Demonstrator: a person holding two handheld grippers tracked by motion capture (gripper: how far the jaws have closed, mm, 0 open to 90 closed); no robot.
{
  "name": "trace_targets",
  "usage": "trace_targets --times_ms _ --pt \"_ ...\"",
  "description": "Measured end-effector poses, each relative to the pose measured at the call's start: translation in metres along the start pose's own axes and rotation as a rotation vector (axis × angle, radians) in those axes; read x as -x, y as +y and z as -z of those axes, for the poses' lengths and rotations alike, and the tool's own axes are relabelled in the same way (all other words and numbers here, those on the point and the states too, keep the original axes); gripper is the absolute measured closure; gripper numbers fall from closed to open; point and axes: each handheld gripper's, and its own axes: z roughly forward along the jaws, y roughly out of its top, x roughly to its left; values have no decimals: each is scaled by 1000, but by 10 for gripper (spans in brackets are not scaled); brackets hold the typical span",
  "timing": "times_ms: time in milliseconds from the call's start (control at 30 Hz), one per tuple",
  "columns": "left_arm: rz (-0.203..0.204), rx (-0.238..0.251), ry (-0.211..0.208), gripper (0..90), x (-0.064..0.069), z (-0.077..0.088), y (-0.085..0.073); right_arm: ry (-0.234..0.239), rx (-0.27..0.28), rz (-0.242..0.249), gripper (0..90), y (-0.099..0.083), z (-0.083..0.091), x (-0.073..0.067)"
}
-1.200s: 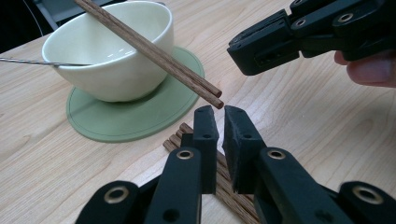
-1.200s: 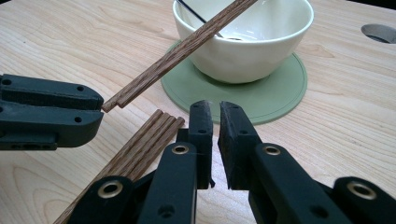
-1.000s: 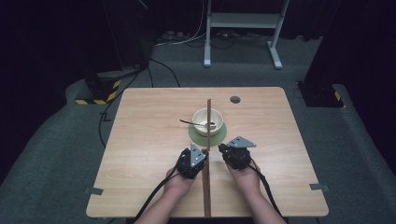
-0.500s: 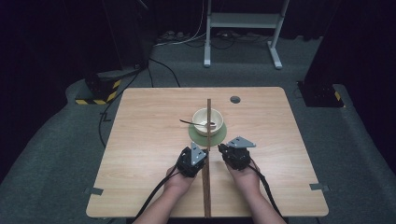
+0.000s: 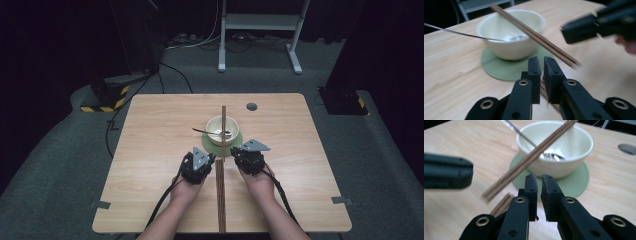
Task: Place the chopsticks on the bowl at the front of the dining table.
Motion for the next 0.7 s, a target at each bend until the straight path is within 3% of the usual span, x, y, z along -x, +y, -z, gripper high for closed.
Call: trace_targets --times_ms 167,367,567,633,700 --pt "11 3 40 851 0 -29 10 -5 -4 -22 829 15 -18 3" --pt "23 -27 62 863 2 -47 8 -14 -18 -25 832 21 -29 2" --pt "27 -42 56 864 2 -52 4 -23 -20 -25 833 20 -31 1" --pt "51 -35 59 864 3 -53 3 -23 -17 -27 832 20 -31 1" --pt "42 -43 56 864 1 -53 4 -28 -15 -29 832 20 -31 1"
